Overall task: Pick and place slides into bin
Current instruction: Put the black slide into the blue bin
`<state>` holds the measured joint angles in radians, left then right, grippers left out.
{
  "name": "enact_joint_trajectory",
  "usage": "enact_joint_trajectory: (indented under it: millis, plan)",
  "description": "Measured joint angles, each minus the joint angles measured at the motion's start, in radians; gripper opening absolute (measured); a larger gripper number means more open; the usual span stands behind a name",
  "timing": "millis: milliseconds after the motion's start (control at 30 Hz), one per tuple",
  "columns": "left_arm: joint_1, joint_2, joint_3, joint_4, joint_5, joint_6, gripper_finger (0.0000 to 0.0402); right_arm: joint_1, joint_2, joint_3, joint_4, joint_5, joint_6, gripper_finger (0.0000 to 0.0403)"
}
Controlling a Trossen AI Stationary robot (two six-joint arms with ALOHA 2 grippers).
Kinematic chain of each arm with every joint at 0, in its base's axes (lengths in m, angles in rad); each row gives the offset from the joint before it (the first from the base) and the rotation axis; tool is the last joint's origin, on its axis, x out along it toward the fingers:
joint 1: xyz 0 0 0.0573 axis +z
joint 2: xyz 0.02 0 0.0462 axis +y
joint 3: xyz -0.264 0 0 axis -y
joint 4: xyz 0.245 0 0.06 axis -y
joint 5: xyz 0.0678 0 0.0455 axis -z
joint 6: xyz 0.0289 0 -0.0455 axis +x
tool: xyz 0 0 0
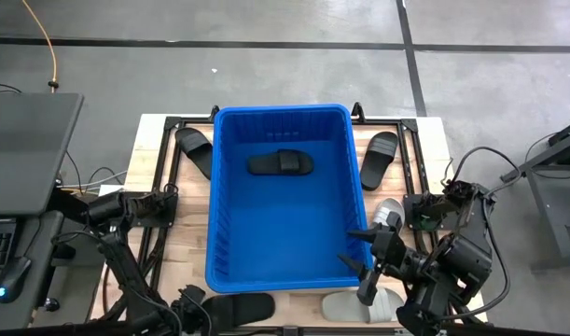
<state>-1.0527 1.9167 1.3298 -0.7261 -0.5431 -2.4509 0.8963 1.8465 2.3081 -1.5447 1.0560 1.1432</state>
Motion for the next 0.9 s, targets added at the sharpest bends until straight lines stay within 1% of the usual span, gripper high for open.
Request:
enact_joint_trajectory:
  millis: [67, 167, 300, 367, 500, 633, 700, 767, 833, 900]
  plan:
    - [-0.001, 0.0, -0.001, -0.033, 0.021, -0.013, 0.0237, 0.0, 0.0, 0.0, 0.0, -0.002, 0.0, 0.0238]
    - [-0.002, 0.0, -0.005, -0.042, 0.027, -0.014, 0.0237, 0.0, 0.0, 0.0, 0.0, -0.002, -0.002, 0.0239]
    - [-0.001, 0.0, -0.057, 0.115, 0.03, 0.005, 0.0237, 0.0, 0.0, 0.0, 0.001, 0.0, -0.024, 0.0237]
    - [0.007, 0.021, -0.083, 0.191, 0.029, 0.007, 0.0237, 0.0, 0.0, 0.0, 0.001, 0.008, -0.023, 0.0236]
    - [0.007, 0.046, -0.1, 0.288, -0.035, 0.011, 0.0237, -0.006, 0.0, 0.0, 0.001, 0.006, -0.025, 0.0239]
    - [0.009, 0.052, -0.096, 0.28, -0.155, 0.019, 0.0228, -0.013, 0.0, 0.0, 0.001, -0.009, -0.025, 0.0238]
    - [0.016, 0.052, -0.094, 0.279, -0.166, 0.019, 0.0204, -0.024, 0.0, 0.0, 0.001, -0.012, -0.026, 0.0239]
    - [0.022, 0.052, -0.095, 0.279, -0.176, 0.019, 0.0162, -0.028, 0.0, 0.0, 0.001, -0.018, -0.026, 0.0239]
    - [0.019, 0.052, -0.095, 0.281, -0.18, 0.041, 0.0103, -0.033, 0.0, 0.0, 0.001, -0.017, -0.026, 0.0238]
    - [0.018, 0.052, -0.094, 0.297, -0.184, 0.068, 0.0036, -0.034, 0.0, 0.0, 0.001, -0.012, -0.026, 0.0236]
